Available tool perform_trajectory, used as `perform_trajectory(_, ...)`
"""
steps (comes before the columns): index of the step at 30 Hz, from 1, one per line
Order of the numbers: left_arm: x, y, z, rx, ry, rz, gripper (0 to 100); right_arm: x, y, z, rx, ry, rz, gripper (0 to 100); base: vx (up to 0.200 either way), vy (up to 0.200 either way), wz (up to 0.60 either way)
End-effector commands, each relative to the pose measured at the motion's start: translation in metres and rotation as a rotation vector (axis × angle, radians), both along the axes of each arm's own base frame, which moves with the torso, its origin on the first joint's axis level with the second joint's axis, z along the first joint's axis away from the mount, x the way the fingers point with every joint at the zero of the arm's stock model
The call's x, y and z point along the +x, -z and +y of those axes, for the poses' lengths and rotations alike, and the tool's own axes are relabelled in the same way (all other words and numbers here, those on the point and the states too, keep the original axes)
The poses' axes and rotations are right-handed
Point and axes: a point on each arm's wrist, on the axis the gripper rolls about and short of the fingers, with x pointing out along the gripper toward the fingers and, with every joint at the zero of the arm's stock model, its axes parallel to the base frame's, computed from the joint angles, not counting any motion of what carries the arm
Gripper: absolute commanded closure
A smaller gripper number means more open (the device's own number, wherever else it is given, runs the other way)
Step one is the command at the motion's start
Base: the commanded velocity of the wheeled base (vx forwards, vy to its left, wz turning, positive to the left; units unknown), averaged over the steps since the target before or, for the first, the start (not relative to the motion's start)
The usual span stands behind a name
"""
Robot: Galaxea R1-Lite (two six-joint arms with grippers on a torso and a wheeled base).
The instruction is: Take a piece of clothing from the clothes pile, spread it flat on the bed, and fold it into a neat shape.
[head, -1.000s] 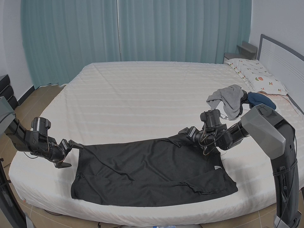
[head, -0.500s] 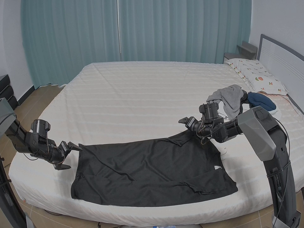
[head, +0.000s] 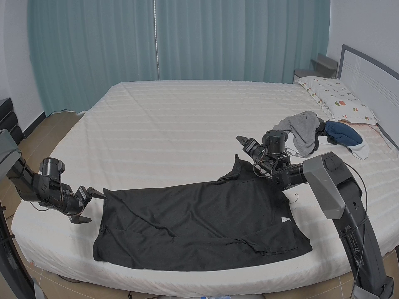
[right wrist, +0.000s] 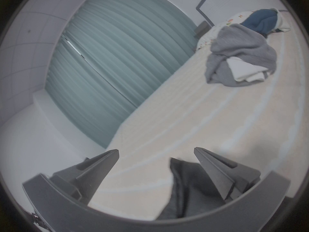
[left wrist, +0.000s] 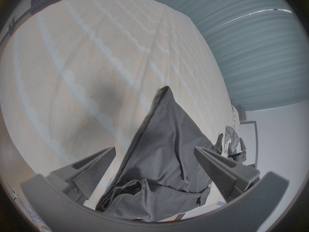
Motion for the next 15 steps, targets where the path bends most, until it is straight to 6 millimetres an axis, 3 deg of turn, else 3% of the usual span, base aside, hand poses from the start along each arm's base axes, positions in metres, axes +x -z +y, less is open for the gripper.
perform_trajectory(1,0.003,-0.001,0.003,0.006,-0.010,-0.009,0,0.001,-0.001,-0.018,-0.039,0.049,0.053,0,0.000,0.000,0.00)
perform_trajectory(7,0.014,-0.014,0.008,0.018,-0.063,-0.056,0,-0.009,-0.007,-0.030,-0.094,0.049,0.081,0,0.000,0.000,0.00)
perform_trajectory(9,0.027,-0.018,0.010,0.052,-0.103,-0.080,0,-0.017,-0.006,-0.038,-0.144,0.027,0.109,0,0.000,0.000,0.00)
perform_trajectory(15,0.066,-0.001,0.008,0.114,-0.121,-0.098,0,-0.022,0.006,-0.047,-0.216,-0.001,0.136,0,0.000,0.000,0.00)
